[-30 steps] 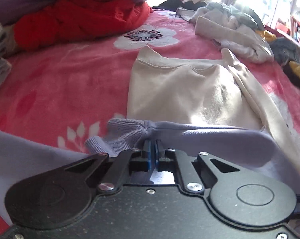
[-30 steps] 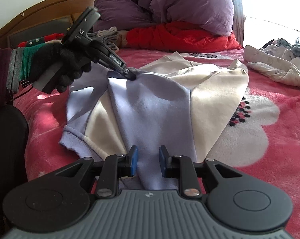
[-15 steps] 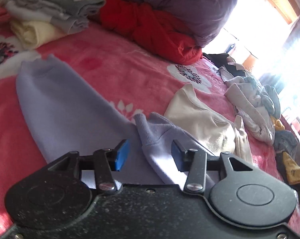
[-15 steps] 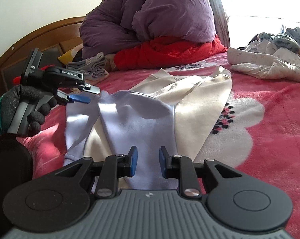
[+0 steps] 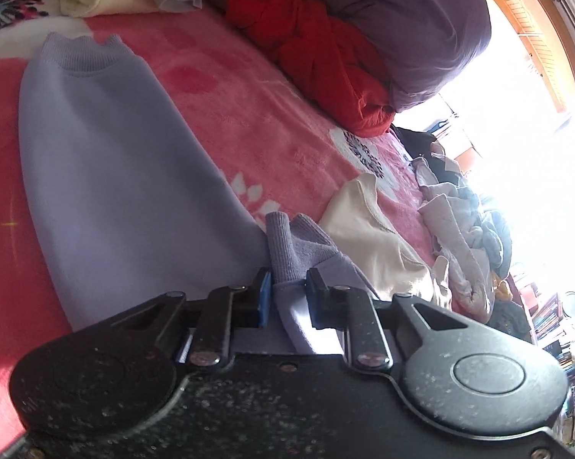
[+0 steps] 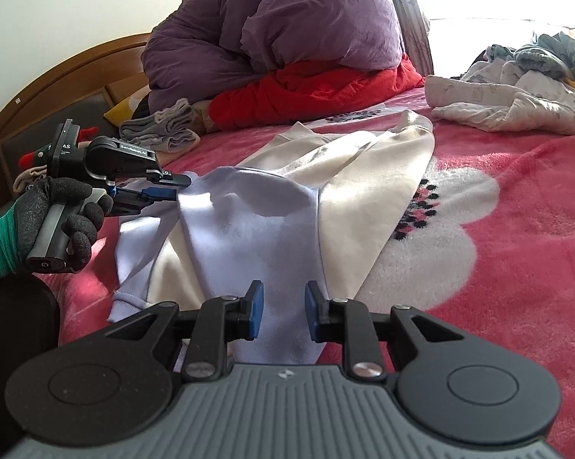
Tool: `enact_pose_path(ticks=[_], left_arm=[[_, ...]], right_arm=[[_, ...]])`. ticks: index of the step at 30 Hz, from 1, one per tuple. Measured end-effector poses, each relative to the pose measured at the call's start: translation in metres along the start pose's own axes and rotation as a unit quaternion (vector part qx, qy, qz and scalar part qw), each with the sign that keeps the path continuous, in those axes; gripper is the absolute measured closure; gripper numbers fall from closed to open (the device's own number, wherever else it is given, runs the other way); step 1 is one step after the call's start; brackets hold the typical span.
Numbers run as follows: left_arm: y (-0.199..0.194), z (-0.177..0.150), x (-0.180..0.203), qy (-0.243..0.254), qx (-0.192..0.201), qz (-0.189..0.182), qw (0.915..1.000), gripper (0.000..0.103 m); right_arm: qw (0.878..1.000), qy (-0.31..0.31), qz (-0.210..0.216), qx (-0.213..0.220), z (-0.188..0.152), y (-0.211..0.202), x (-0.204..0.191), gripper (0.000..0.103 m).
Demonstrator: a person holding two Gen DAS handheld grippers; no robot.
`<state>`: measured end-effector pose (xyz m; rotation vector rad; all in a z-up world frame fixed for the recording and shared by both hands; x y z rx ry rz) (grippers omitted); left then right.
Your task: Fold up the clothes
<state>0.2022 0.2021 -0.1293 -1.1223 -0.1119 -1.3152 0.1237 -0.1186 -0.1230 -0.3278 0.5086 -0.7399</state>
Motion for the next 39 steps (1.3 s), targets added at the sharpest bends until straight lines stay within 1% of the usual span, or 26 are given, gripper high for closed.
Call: enact_pose_path(ticks=[1,3,5,9,12,15,18,21,23,26,28,30,31,34,37,39], left_arm=[[-0.001,0.000,0.002,0.001,0.001,-0.003,1.0000,0.095],[-0.007,0.002,0.008,-0.004,0.006,-0.020,0.9998,0.096],[-0.016,0.004,0.022,0.007,0.016,-0.031,0.9994,0.096],[-0.030,0.006,0.064,0.033,0.034,-0.052,0.9975,0.096],[-0.032,0.006,0.101,0.043,0.041,-0.064,0.9961,0.097],[-0.023,0.005,0.139,0.052,0.040,-0.071,0.9953,0.097],[-0.007,0.003,0.173,0.069,0.031,-0.071,0.9946,0.097],[0.016,-0.003,0.200,0.082,0.015,-0.067,0.9942,0.097],[0.030,-0.009,0.214,0.092,0.005,-0.063,0.9938,0.097],[0.048,-0.017,0.232,0.100,-0.003,-0.057,0.9933,0.097],[0.058,-0.022,0.240,0.107,-0.007,-0.050,0.9930,0.097],[0.069,-0.027,0.248,0.115,-0.011,-0.043,0.9924,0.097],[0.074,-0.029,0.251,0.120,-0.014,-0.040,0.9919,0.097],[0.090,-0.034,0.257,0.134,-0.020,-0.026,0.9904,0.097],[0.104,-0.038,0.258,0.147,-0.024,-0.013,0.9888,0.097],[0.113,-0.040,0.258,0.156,-0.027,-0.004,0.9874,0.097]], right_arm=[[1.000,0.004,-0.001,0.003,0.001,0.000,0.002,0.078],[1.000,0.015,0.002,0.011,0.003,-0.002,0.005,0.078],[1.000,0.025,0.007,0.017,0.005,-0.004,0.008,0.078],[0.999,0.034,0.006,0.014,0.005,-0.003,0.012,0.078],[0.999,0.035,0.006,0.007,0.004,-0.001,0.012,0.078],[0.999,0.035,0.013,-0.003,0.001,0.000,0.010,0.078],[0.998,0.047,0.027,-0.018,-0.002,0.001,0.010,0.078],[0.997,0.066,0.033,-0.010,0.001,-0.004,0.014,0.079],[0.994,0.101,0.042,0.004,0.005,-0.010,0.022,0.078],[0.984,0.166,0.064,0.020,0.009,-0.017,0.038,0.077],[0.974,0.203,0.094,0.037,0.013,-0.022,0.042,0.077],[0.965,0.225,0.126,0.053,0.018,-0.028,0.042,0.076],[0.964,0.225,0.131,0.056,0.020,-0.030,0.040,0.071],[0.977,0.174,0.117,0.036,0.018,-0.027,0.028,0.058],[0.987,0.117,0.114,0.008,0.014,-0.022,0.009,0.054],[0.990,0.094,0.107,-0.009,0.009,-0.018,0.003,0.054]])
Point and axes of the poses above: each gripper's, at about its wrist camera, not at the fingertips, and y roughly the way its jaws point, x to its right, z to its top, the point moved 10 cm from there along y, roughly the way its jaws point, and after that the axes turned 4 degrees about z, right-handed, at the moved point
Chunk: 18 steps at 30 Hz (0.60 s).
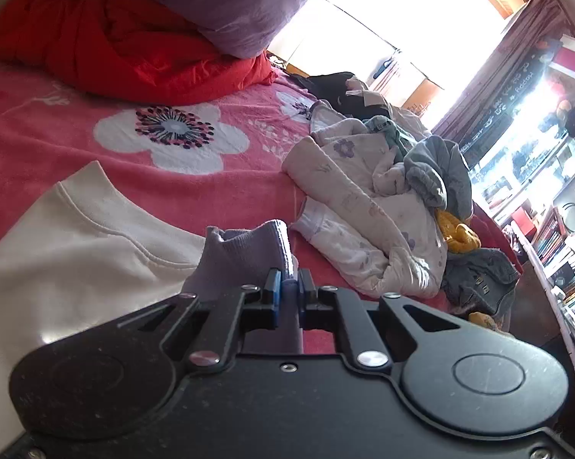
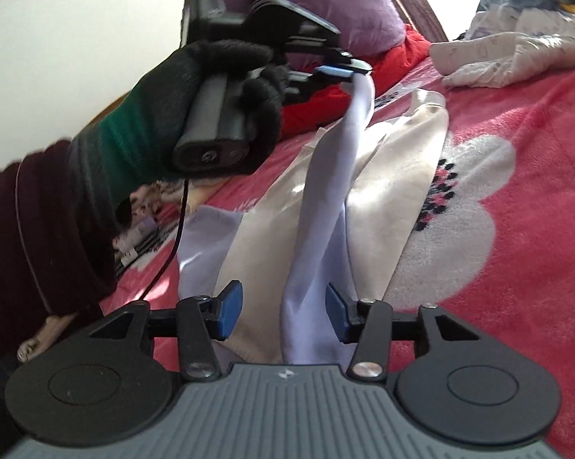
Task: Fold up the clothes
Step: 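Lower the sleeve and open the left tool to release it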
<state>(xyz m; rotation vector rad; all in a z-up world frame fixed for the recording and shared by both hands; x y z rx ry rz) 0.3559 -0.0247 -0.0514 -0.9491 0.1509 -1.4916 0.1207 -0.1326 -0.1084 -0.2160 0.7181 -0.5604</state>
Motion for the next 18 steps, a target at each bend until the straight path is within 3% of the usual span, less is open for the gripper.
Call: enact_pose_path(ticks=[4,18], left_arm=[[0.014,-0.007,0.003,0.021,-0.008,0.010,0.9997,0.097],[0.052,-0.018,0.013,0.077,-0.025,0.033,0.9962,0.097]], right_arm=[[0.999,-0.031,-0.018,-0.032,-0.010,0.007,-0.004,0.054],[0.998,-0.013,-0.010,-0.065,-0.022,0.006,0.005,0.056]])
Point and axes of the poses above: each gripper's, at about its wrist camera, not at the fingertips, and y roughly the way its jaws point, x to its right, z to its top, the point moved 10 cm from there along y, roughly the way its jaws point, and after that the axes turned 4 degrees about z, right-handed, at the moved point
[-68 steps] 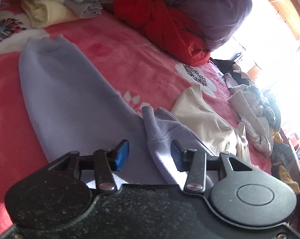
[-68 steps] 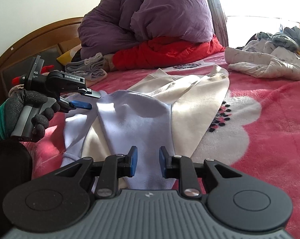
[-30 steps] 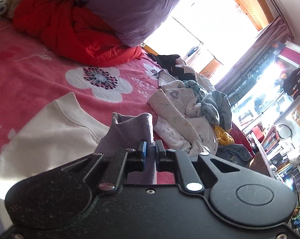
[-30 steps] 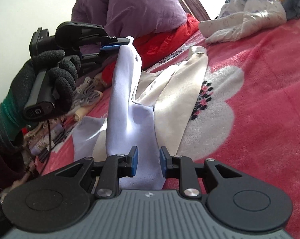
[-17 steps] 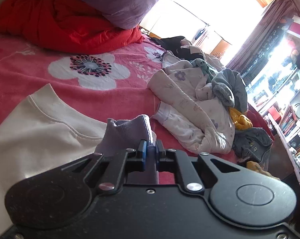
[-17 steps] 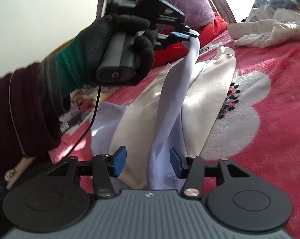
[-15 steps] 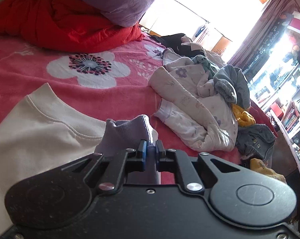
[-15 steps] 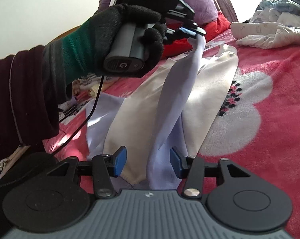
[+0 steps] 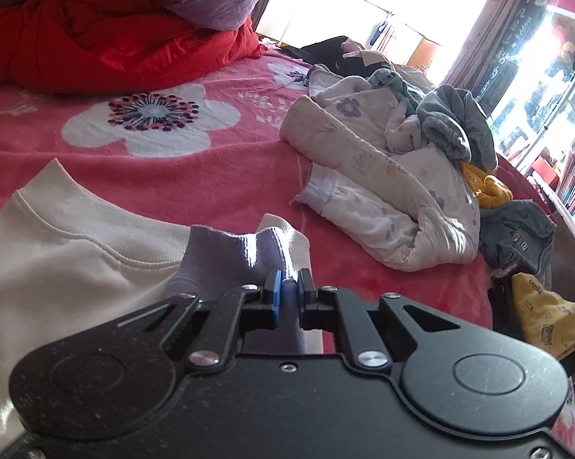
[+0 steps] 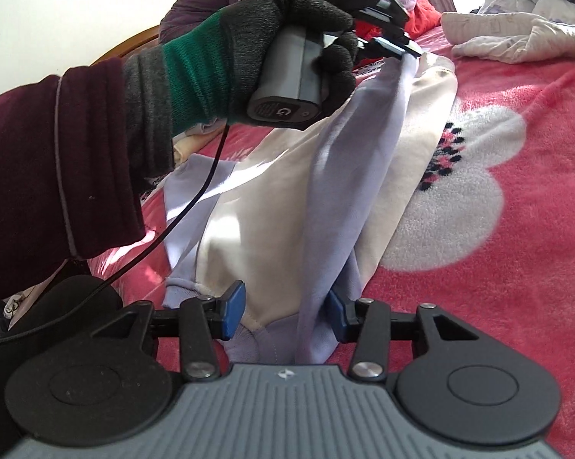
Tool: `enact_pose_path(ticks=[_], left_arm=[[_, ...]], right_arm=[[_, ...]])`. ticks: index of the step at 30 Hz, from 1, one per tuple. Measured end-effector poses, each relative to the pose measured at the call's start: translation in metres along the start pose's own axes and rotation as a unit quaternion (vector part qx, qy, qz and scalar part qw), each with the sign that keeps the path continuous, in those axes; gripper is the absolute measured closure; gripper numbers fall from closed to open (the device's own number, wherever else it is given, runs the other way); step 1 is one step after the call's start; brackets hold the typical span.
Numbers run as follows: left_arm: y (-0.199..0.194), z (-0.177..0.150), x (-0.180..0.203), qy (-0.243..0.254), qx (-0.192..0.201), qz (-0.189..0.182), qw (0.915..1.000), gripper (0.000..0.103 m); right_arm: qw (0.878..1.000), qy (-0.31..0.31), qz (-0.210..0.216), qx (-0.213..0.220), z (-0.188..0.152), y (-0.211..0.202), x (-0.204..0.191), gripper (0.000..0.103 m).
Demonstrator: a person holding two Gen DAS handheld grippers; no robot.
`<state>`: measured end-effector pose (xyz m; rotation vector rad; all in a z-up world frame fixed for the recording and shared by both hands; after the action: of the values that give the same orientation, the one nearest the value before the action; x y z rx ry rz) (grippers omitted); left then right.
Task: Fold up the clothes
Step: 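Lower the sleeve and open the left tool to release it, then press the folded sleeve flat with the left tool and withdraw it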
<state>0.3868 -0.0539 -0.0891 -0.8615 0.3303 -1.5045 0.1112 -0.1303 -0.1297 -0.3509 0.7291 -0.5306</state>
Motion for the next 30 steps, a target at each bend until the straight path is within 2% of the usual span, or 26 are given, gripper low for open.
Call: enact_pose_path(ticks=[7,9,13,15,18,20,24,26,30], left_arm=[[0.010,-0.011,0.013,0.083,0.006,0.019,0.9963,0.097],[0.014,-0.017,0.015,0.100,-0.004,0.011,0.9949,0.096],[0.012,-0.023,0.017,0.130,-0.008,0.001,0.9915,0.073],[0.002,-0.022,0.014,0.136,0.000,0.004,0.9907,0.072],[-0.021,-0.022,0.007,0.141,0.012,-0.007,0.9900,0.072],[-0.036,-0.028,0.004,0.156,0.017,-0.013,0.9875,0.072],[-0.046,-0.043,-0.005,0.192,0.011,0.001,0.9813,0.072],[-0.044,-0.042,-0.010,0.181,0.008,0.004,0.9835,0.072],[-0.035,-0.025,-0.016,0.125,0.007,0.004,0.9922,0.072]], right_arm=[[1.000,-0.011,-0.001,-0.005,-0.002,0.000,-0.004,0.056],[1.000,-0.017,-0.003,-0.006,-0.003,0.001,-0.005,0.056],[0.999,-0.048,-0.015,-0.012,-0.006,0.003,-0.013,0.053],[0.996,-0.077,-0.029,-0.018,-0.008,0.005,-0.018,0.052],[0.995,-0.085,-0.039,-0.017,-0.007,0.002,-0.019,0.051],[0.995,-0.090,-0.048,-0.009,-0.006,-0.003,-0.019,0.051],[0.993,-0.100,-0.064,0.016,-0.002,-0.017,-0.021,0.050],[0.992,-0.108,-0.064,0.017,-0.003,-0.016,-0.023,0.050],[0.987,-0.145,-0.066,-0.004,-0.009,-0.008,-0.033,0.050]])
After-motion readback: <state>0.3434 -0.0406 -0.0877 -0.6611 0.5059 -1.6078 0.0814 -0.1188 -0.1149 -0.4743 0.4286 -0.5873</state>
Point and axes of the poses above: each gripper's, at about its wrist camera, not at the fingertips, and y roughly the way its jaws point, x to its right, z to its top, the point moved 10 cm from there along y, roughly the way its jaws point, and after that the axes turned 4 degrees about z, right-handed, at the moved point
